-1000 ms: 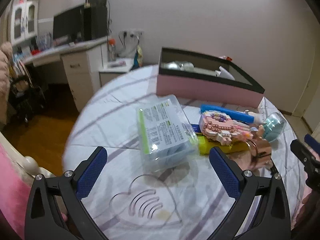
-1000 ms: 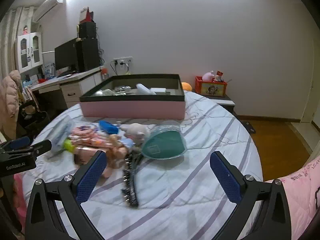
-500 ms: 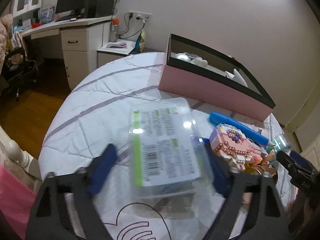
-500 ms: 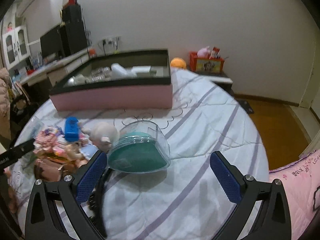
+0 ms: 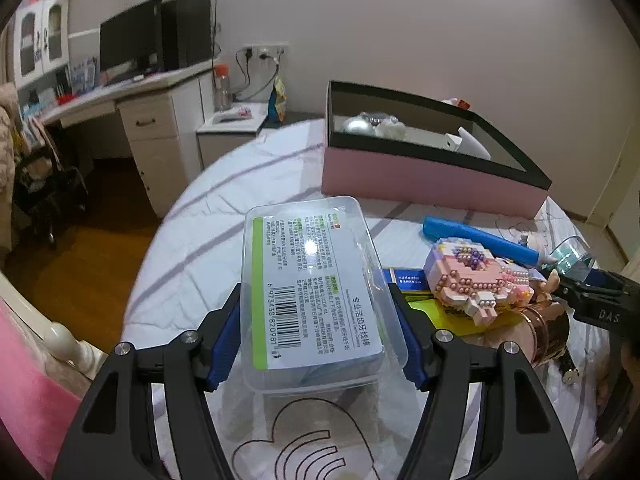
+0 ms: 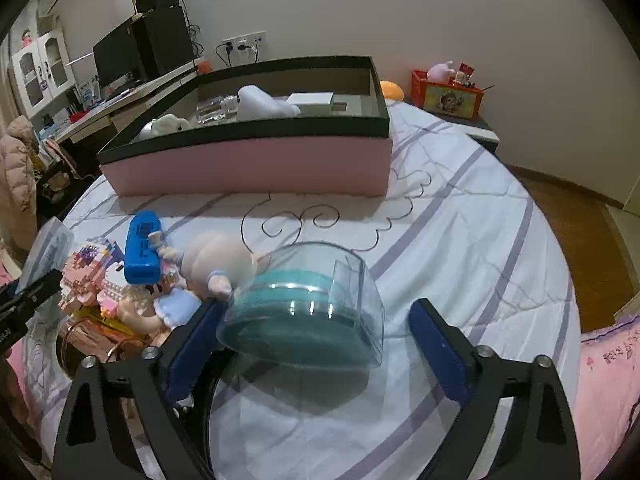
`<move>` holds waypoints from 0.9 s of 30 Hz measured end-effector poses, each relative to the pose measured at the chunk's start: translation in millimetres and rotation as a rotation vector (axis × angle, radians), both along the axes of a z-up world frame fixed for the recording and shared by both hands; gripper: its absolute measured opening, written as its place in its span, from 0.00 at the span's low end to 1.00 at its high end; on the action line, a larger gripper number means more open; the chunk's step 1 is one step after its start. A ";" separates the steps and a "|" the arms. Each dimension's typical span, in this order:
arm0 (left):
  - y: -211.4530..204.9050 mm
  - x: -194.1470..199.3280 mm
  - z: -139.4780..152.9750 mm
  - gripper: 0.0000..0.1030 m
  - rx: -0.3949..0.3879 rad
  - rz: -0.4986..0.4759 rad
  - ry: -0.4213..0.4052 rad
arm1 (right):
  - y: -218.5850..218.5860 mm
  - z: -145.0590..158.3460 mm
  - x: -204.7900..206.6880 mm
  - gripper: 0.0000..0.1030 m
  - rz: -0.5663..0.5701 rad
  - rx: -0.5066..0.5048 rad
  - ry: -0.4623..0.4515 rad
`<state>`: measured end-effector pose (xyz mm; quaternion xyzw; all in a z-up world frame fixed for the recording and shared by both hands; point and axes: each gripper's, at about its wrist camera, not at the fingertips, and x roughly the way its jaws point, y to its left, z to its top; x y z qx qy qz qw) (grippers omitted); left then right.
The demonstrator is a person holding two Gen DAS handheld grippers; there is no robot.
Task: Organize rigid objects
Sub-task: 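Grasp the clear medicine box with the left gripper while the right grasps the teal container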
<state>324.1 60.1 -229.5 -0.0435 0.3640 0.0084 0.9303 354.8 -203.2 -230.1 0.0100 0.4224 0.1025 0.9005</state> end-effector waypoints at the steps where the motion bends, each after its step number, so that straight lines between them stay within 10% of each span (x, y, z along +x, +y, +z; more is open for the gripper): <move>1: 0.1 -1.1 3.3 0.65 -0.002 -0.004 -0.007 | -0.2 0.5 -0.3 0.77 0.008 0.011 0.001; 27: -56.0 -17.6 76.3 0.65 0.035 -0.097 -0.211 | 11.7 82.8 -52.4 0.74 0.006 0.078 -0.303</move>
